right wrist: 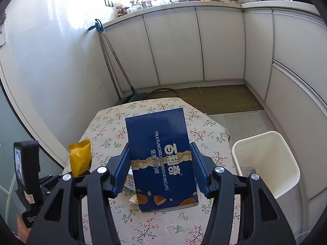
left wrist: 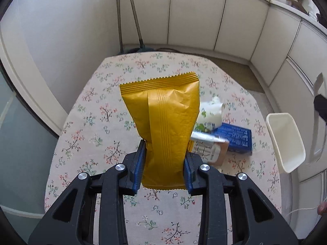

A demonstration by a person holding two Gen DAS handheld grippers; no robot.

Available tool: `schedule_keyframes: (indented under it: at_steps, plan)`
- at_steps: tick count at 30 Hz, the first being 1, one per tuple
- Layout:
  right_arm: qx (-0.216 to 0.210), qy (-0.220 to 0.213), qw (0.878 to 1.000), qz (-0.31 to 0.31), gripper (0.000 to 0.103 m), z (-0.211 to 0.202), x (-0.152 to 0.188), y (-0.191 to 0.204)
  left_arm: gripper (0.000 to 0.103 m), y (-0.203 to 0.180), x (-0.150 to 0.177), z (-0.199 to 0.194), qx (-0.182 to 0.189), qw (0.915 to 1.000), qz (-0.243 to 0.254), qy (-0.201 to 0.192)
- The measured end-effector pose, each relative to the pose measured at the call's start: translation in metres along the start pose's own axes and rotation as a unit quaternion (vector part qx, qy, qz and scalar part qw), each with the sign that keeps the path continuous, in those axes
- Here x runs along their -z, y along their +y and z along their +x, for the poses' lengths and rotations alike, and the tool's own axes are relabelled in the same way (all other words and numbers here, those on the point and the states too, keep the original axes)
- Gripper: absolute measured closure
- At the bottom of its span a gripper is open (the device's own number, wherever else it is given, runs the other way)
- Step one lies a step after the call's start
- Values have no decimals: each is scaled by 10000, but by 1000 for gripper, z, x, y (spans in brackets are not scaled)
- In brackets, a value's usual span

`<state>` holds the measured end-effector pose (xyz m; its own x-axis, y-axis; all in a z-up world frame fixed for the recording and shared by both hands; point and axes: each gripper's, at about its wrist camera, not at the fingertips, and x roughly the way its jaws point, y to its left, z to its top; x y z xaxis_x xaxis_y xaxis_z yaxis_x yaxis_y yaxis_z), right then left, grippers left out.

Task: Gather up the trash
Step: 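Carry the blue box to the white bin and release it while the left carries the packet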

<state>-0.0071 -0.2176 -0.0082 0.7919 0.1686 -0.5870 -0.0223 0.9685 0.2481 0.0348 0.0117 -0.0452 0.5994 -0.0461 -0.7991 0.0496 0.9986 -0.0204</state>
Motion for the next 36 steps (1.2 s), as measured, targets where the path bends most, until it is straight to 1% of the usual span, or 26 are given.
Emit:
schedule_keyframes:
  at_steps: [5, 9, 13, 19, 26, 32, 36]
  plan:
    - [103, -87, 9999, 23, 48, 1, 0, 1, 72, -1, -19, -22, 222, 9981, -286, -508]
    - [272, -221, 9994, -6, 48, 0, 0, 2, 72, -10, -30, -35, 491, 9951, -360, -785]
    - [464, -349, 9983, -9, 48, -1, -3, -5, 72, -24, -35, -43, 576, 9924, -286, -1047]
    - [769, -486, 9958, 117, 48, -5, -9, -25, 72, -43, -38, -42, 776, 9904, -248, -1119]
    - [1250, -635, 9894, 375, 48, -11, -17, -64, 72, -65, -40, -37, 985, 9879, -161, -1183]
    - [1760, -692, 9792, 729, 48, -8, -26, -110, 72, -88, -39, -28, 1065, 9878, -54, -1137]
    - [2310, -748, 9663, 854, 48, -3, -29, -137, 72, -100, -38, -22, 1088, 9877, 2, -1126]
